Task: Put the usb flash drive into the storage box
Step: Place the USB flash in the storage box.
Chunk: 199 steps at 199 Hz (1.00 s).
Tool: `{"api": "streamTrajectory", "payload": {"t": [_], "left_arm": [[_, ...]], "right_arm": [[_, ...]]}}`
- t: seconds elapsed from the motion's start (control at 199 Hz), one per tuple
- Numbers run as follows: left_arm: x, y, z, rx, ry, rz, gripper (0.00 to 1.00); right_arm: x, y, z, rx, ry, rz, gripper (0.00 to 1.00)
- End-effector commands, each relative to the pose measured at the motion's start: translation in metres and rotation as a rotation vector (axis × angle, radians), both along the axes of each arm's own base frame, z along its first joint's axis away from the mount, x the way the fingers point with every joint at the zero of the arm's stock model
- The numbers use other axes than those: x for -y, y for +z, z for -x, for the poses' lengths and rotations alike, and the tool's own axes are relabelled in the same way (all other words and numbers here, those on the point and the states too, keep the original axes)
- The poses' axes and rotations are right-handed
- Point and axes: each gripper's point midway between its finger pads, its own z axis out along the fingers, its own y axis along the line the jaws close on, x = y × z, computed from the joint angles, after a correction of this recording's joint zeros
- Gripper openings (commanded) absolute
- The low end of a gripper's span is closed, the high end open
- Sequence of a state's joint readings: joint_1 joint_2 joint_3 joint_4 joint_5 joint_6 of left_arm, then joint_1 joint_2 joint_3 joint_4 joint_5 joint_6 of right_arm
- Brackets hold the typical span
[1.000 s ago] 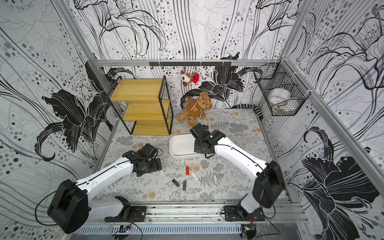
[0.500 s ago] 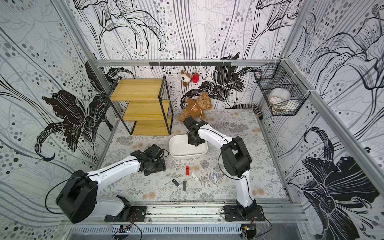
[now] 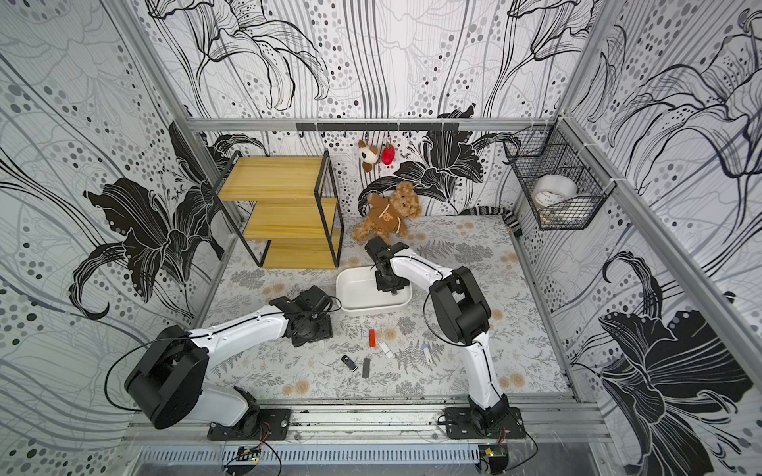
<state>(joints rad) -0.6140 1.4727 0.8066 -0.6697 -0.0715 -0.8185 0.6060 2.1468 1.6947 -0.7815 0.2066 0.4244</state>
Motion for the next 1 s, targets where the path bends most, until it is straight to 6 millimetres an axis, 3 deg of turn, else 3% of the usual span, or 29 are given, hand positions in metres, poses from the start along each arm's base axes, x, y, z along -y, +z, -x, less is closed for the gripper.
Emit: {"api": "streamTrajectory", "payload": {"t": [0.0,0.331,0.486,0.747,0.842,0.933,0.993], "left_arm": [[0.007,0.002,-0.01,0.032,0.005,-0.009,0.68],[0.007,-0.007,-0.007,0.017,-0.005,-0.047,0.65],[0.008,-0.011,-0.006,0.008,-0.006,-0.052,0.63],[0.004,-0.016,-0.003,-0.006,-0.009,-0.075,0.62],[0.003,-0.018,-0.002,-0.008,-0.009,-0.081,0.59],[0.002,-0.021,-0.001,-0.015,-0.01,-0.083,0.57],[0.002,-0.024,0.0,-0.02,-0.013,-0.086,0.55]], "right_arm": [[0.011,-0.016,0.004,-0.032,0.006,0.044,0.0],[0.016,-0.026,0.008,-0.051,0.012,0.068,0.0],[0.015,-0.024,0.007,-0.047,0.01,0.063,0.24],[0.015,-0.019,0.007,-0.038,0.012,0.062,0.42],[0.015,-0.006,0.005,-0.017,0.005,0.053,0.44],[0.012,0.029,0.003,0.05,-0.011,0.004,0.46],[0.016,0.048,0.014,0.077,-0.016,-0.013,0.47]]}}
